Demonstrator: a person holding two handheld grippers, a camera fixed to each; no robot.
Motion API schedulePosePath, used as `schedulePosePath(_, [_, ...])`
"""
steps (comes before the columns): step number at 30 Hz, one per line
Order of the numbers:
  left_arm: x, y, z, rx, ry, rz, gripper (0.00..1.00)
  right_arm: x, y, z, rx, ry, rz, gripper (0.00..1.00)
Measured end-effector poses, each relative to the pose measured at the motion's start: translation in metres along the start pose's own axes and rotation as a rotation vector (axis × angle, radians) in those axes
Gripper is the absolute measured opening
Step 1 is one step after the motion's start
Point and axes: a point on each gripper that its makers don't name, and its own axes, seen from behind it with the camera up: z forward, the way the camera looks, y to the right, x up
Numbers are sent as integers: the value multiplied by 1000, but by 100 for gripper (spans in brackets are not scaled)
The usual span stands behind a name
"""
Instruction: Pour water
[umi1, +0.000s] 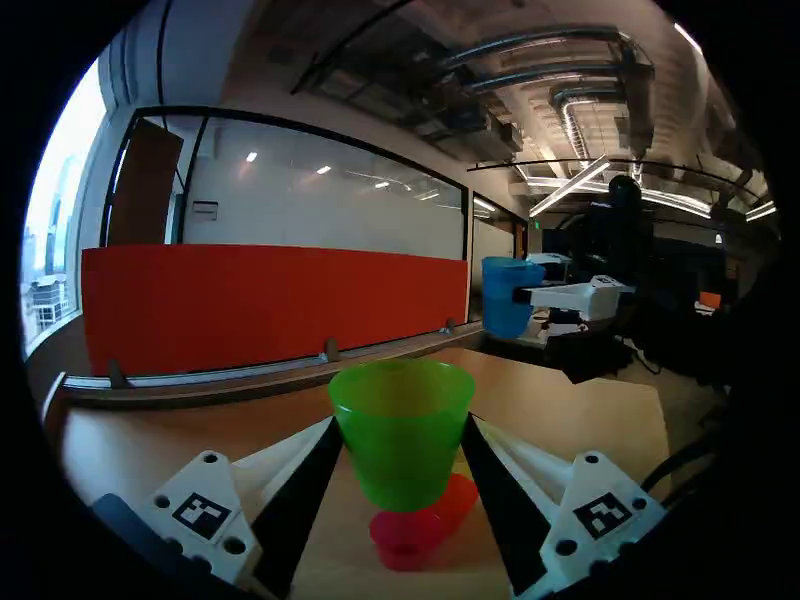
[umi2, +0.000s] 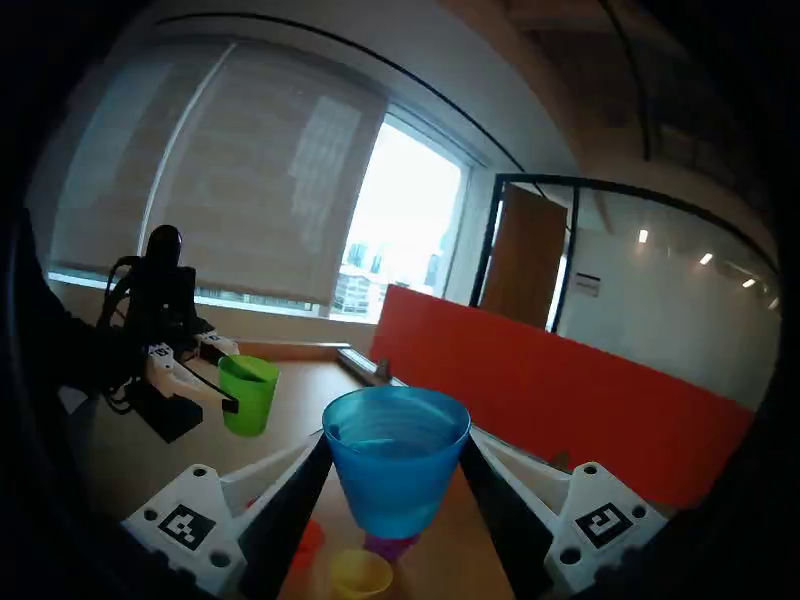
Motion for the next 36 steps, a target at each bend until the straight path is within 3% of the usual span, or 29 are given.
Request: schedulePosePath(36, [-10, 17, 5, -87, -9, 0, 82, 26, -21, 26, 105, 4, -187, 89])
